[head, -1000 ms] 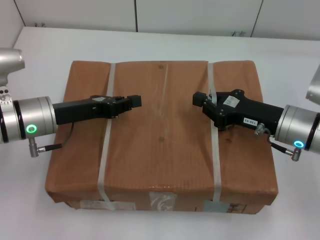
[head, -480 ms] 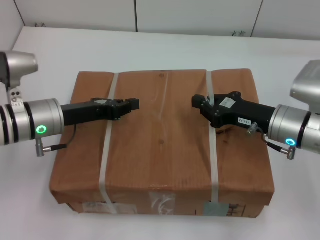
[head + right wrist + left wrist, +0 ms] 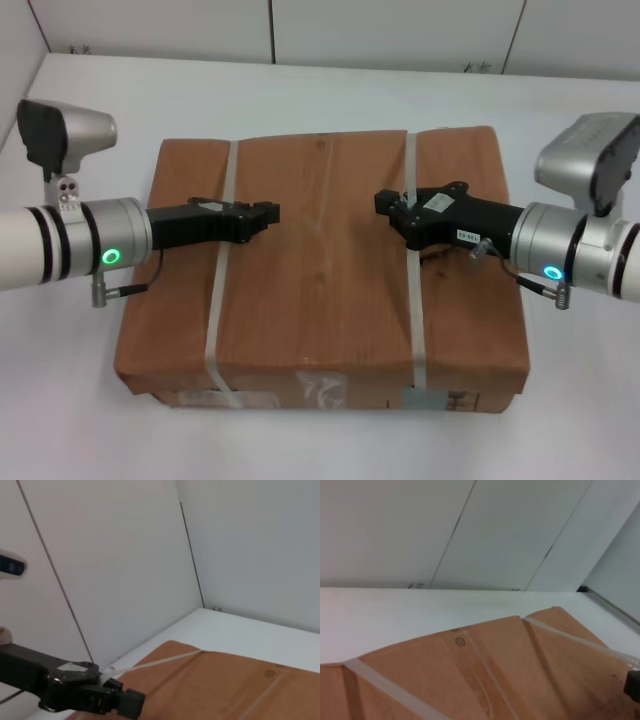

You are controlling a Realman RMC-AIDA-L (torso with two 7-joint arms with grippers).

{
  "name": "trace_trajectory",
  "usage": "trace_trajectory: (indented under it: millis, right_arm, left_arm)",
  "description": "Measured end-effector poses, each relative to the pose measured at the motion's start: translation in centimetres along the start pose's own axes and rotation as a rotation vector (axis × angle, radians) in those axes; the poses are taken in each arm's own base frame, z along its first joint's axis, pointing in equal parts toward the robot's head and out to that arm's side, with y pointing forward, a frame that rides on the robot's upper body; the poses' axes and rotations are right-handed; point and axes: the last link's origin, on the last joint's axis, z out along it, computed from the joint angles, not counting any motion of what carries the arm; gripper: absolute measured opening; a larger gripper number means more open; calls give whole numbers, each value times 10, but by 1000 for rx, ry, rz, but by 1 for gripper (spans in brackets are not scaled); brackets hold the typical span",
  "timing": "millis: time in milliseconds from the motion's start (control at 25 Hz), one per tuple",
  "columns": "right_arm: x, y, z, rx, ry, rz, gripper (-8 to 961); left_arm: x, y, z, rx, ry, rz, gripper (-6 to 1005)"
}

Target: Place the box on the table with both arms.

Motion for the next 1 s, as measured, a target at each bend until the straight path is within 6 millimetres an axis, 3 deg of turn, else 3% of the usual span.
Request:
trace_trajectory:
  millis: [1000]
  right_arm:
    - [10, -4, 18, 121, 120, 17, 44]
  left_arm:
    - [-15, -12, 11, 149, -51, 30, 83]
